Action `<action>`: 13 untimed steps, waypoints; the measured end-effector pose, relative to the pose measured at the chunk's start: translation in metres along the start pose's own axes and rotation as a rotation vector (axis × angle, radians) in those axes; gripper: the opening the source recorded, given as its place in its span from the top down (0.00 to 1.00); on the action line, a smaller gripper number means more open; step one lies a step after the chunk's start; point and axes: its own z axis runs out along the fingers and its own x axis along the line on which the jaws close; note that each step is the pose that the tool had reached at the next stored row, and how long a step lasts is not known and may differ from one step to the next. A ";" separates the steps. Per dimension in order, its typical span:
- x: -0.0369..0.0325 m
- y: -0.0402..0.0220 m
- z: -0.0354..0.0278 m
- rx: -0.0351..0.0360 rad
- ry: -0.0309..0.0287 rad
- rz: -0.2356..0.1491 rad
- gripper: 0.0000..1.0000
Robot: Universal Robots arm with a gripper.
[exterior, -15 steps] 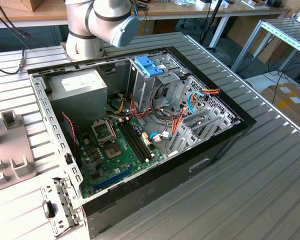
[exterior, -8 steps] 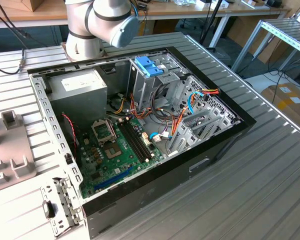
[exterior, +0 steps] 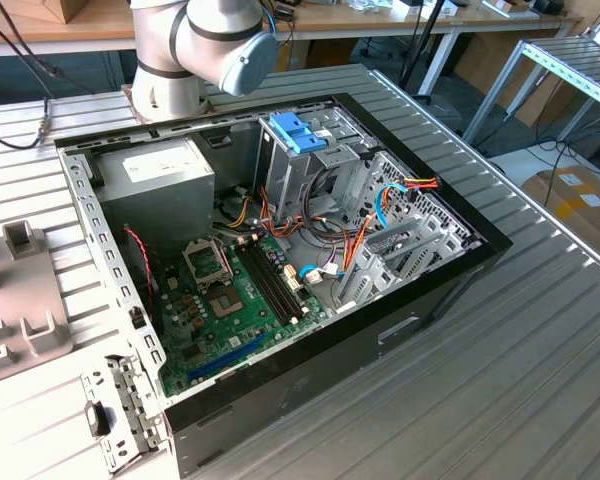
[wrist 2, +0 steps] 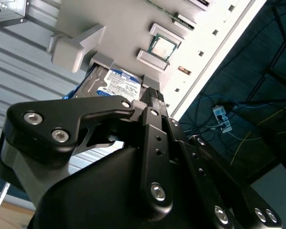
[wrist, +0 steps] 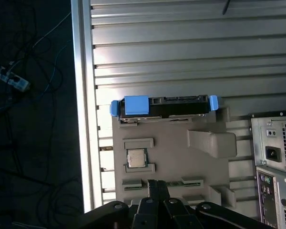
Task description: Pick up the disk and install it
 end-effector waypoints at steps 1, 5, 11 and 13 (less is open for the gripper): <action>-0.0014 0.0001 0.0004 0.0001 0.0001 0.000 0.89; -0.0074 0.0006 0.0021 0.0003 0.0008 0.000 0.89; -0.0100 0.0008 0.0031 0.0025 0.0267 0.001 0.89; -0.0100 0.0008 0.0035 0.0058 0.0589 0.002 0.89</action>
